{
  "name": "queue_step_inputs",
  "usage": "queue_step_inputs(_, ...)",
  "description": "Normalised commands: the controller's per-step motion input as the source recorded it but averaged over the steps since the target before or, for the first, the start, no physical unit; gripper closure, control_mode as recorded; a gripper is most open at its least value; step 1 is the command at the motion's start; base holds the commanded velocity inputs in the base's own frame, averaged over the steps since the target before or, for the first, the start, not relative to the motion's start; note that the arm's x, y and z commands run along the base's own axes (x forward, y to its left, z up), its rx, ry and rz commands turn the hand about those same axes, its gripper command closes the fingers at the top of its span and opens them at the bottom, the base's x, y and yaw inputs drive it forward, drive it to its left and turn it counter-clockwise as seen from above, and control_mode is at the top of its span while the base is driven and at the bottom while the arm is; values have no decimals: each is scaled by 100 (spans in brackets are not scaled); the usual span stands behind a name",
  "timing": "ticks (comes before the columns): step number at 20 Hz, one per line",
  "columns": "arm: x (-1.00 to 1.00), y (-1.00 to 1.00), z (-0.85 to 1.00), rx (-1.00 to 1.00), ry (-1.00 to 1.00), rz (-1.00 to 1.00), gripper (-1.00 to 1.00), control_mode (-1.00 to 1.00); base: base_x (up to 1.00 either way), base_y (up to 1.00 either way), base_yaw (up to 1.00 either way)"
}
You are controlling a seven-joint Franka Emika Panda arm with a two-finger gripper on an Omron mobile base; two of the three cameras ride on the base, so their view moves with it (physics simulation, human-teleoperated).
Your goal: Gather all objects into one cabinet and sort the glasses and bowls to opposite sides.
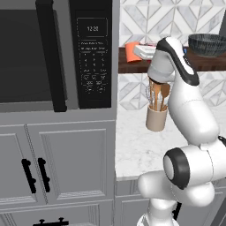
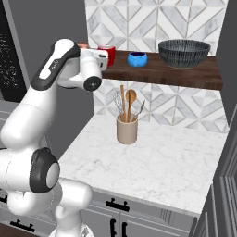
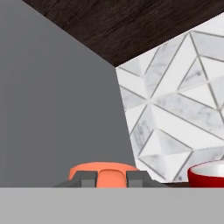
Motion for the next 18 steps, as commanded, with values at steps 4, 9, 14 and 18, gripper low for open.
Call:
queue_step_inputs(4, 41, 3, -1, 0, -2, 0, 100, -100, 0, 0, 0)
queue_step_inputs(9, 24, 3, -1, 0, -2, 0, 100, -100, 0, 0, 0)
queue_step_inputs(14, 0, 0, -12, 0, 0, 0, 100, -100, 0, 0, 0)
queue_step_inputs(18, 0, 0, -10, 0, 0, 0, 100, -100, 0, 0, 0)
